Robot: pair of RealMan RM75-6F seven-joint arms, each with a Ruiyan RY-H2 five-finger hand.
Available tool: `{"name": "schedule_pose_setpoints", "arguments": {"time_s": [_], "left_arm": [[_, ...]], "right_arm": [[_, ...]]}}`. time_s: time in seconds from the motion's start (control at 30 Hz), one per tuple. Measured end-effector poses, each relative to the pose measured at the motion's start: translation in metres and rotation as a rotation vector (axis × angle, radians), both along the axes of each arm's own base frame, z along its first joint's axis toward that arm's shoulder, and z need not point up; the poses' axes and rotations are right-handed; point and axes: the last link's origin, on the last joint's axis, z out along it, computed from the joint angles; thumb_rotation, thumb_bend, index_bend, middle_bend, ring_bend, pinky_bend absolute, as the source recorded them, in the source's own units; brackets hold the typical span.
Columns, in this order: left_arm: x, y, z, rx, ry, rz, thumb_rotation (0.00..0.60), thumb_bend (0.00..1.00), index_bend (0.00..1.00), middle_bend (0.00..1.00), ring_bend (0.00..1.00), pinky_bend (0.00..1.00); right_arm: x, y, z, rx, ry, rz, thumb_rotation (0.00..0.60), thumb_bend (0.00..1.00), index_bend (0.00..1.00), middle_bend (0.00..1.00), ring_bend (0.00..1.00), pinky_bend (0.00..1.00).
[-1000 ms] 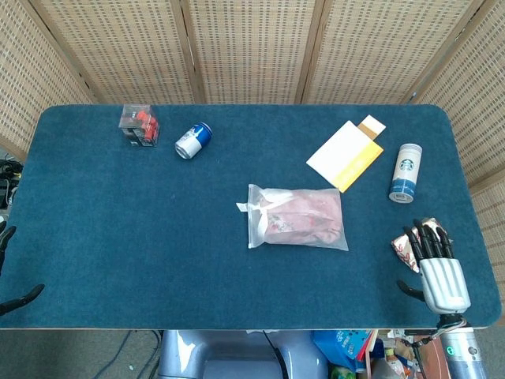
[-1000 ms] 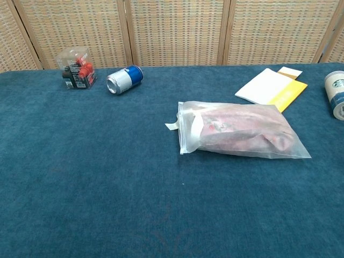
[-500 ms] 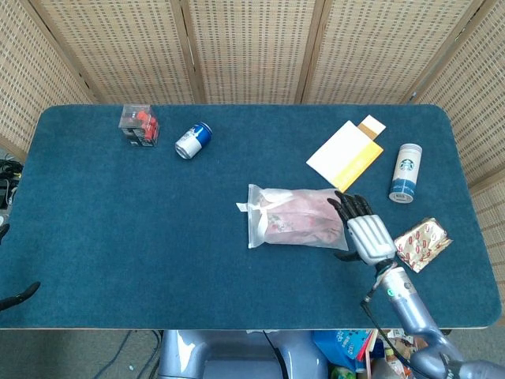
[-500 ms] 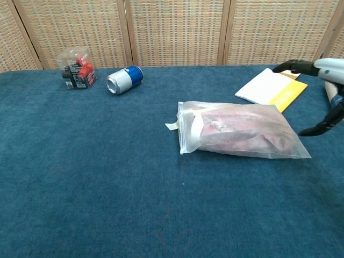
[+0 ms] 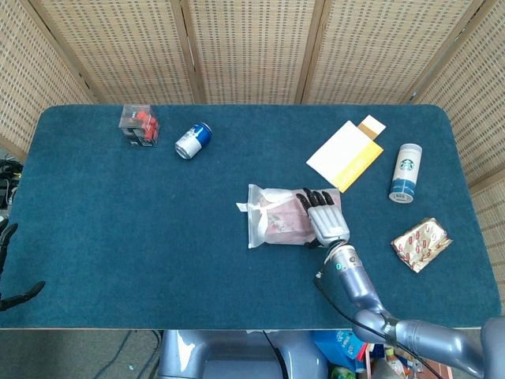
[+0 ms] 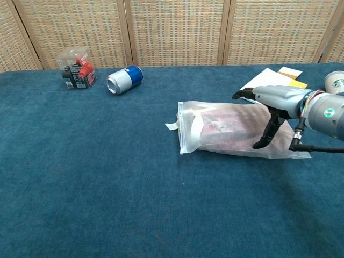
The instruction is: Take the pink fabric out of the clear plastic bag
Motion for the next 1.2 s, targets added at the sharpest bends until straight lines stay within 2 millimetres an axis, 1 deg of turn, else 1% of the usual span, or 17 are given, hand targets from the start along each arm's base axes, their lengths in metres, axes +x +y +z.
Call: {"name": "schedule_pose_setpoints", "arguments": {"time_s": [0.33, 0.4, 0.43, 0.5, 0.57, 0.6, 0.7, 0.8, 0.87, 0.9, 0.97, 1.03, 1.07, 1.2], "left_arm": [[0.001, 0.001, -0.002, -0.007, 0.008, -0.001, 0.600, 0.11, 0.00, 0.00, 0.00, 0.00], [0.001, 0.002, -0.002, -0.008, 0.009, -0.001, 0.600, 0.11, 0.00, 0.00, 0.00, 0.00], [0.001, 0.002, -0.002, -0.007, 0.010, 0.000, 0.600, 0.11, 0.00, 0.00, 0.00, 0.00], [0.000, 0.003, -0.002, -0.004, 0.010, 0.004, 0.600, 0.11, 0.00, 0.00, 0.00, 0.00], [0.000, 0.004, -0.002, -0.006, 0.012, 0.005, 0.600, 0.11, 0.00, 0.00, 0.00, 0.00], [0.000, 0.004, -0.003, -0.007, 0.012, 0.005, 0.600, 0.11, 0.00, 0.00, 0.00, 0.00], [0.000, 0.004, -0.003, -0.011, 0.013, 0.004, 0.600, 0.11, 0.00, 0.00, 0.00, 0.00], [0.000, 0.004, -0.004, -0.014, 0.015, 0.002, 0.600, 0.11, 0.00, 0.00, 0.00, 0.00], [0.001, 0.004, -0.005, -0.015, 0.016, 0.003, 0.600, 0.11, 0.00, 0.00, 0.00, 0.00], [0.001, 0.005, -0.005, -0.015, 0.017, 0.003, 0.600, 0.11, 0.00, 0.00, 0.00, 0.00], [0.001, 0.005, -0.005, -0.015, 0.017, 0.004, 0.600, 0.11, 0.00, 0.00, 0.00, 0.00], [0.001, 0.006, -0.005, -0.016, 0.016, 0.004, 0.600, 0.11, 0.00, 0.00, 0.00, 0.00], [0.001, 0.006, -0.006, -0.018, 0.016, 0.005, 0.600, 0.11, 0.00, 0.00, 0.00, 0.00], [0.001, 0.010, -0.008, -0.031, 0.013, 0.002, 0.600, 0.11, 0.00, 0.00, 0.00, 0.00]], "right_arm": [[-0.004, -0.008, -0.009, 0.017, 0.100, -0.030, 0.600, 0.00, 0.00, 0.00, 0.00, 0.00], [-0.005, -0.010, -0.011, 0.011, 0.109, -0.027, 0.600, 0.00, 0.00, 0.00, 0.00, 0.04], [-0.005, -0.011, -0.011, 0.011, 0.107, -0.025, 0.600, 0.00, 0.00, 0.00, 0.00, 0.08], [-0.003, -0.011, -0.013, 0.013, 0.087, -0.013, 0.600, 0.02, 0.00, 0.04, 0.02, 0.17], [-0.002, -0.013, -0.013, 0.005, 0.078, 0.008, 0.600, 0.09, 0.02, 0.13, 0.09, 0.27], [-0.002, -0.015, -0.013, -0.002, 0.076, 0.026, 0.600, 0.12, 0.03, 0.15, 0.12, 0.29], [-0.005, -0.020, -0.016, -0.005, 0.074, 0.058, 0.600, 0.24, 0.10, 0.23, 0.20, 0.37], [-0.007, -0.022, -0.020, 0.007, 0.081, 0.082, 0.600, 0.41, 0.26, 0.34, 0.30, 0.47], [-0.007, -0.022, -0.023, 0.012, 0.079, 0.096, 0.600, 0.57, 0.40, 0.43, 0.37, 0.54], [-0.007, -0.022, -0.024, 0.015, 0.076, 0.104, 0.600, 0.62, 0.44, 0.46, 0.40, 0.56], [-0.006, -0.022, -0.026, 0.016, 0.068, 0.117, 0.600, 0.79, 0.53, 0.53, 0.46, 0.60], [-0.004, -0.021, -0.026, 0.012, 0.051, 0.134, 0.600, 0.88, 0.57, 0.56, 0.48, 0.60], [-0.003, -0.021, -0.026, 0.010, 0.039, 0.142, 0.600, 0.91, 0.58, 0.57, 0.49, 0.60], [0.002, -0.017, -0.025, 0.007, -0.032, 0.185, 0.600, 0.92, 0.59, 0.58, 0.50, 0.60]]}}
